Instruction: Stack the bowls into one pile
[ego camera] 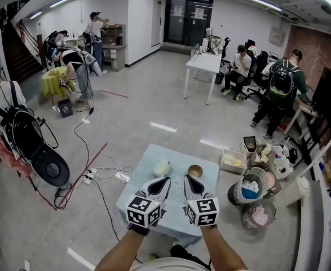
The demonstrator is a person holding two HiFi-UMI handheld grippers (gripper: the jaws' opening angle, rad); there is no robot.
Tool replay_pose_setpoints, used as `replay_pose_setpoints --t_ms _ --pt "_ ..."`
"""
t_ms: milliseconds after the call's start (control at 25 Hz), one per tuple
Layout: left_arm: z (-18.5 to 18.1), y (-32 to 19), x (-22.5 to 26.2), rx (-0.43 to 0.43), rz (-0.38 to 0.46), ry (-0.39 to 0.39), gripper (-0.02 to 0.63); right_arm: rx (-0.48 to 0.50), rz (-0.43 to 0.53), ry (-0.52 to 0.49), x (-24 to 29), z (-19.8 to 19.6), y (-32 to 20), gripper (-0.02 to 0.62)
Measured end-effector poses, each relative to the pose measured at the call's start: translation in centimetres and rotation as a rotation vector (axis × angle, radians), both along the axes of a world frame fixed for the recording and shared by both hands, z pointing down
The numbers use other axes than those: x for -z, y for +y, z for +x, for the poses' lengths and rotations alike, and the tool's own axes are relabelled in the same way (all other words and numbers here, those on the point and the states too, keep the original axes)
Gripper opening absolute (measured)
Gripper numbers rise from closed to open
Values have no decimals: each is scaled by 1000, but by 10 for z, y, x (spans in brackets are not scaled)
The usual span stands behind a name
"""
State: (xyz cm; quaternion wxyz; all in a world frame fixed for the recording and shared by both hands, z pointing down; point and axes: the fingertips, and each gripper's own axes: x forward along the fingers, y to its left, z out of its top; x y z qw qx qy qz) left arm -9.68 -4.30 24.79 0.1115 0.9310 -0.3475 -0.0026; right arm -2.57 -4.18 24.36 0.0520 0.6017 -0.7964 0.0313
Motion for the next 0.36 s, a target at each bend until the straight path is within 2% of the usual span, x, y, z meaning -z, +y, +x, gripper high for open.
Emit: replay_pose_setpoints --t_ms 360 --pt "-14 -1 15 -5 15 7 6 -7 7 7 13 -17 0 9"
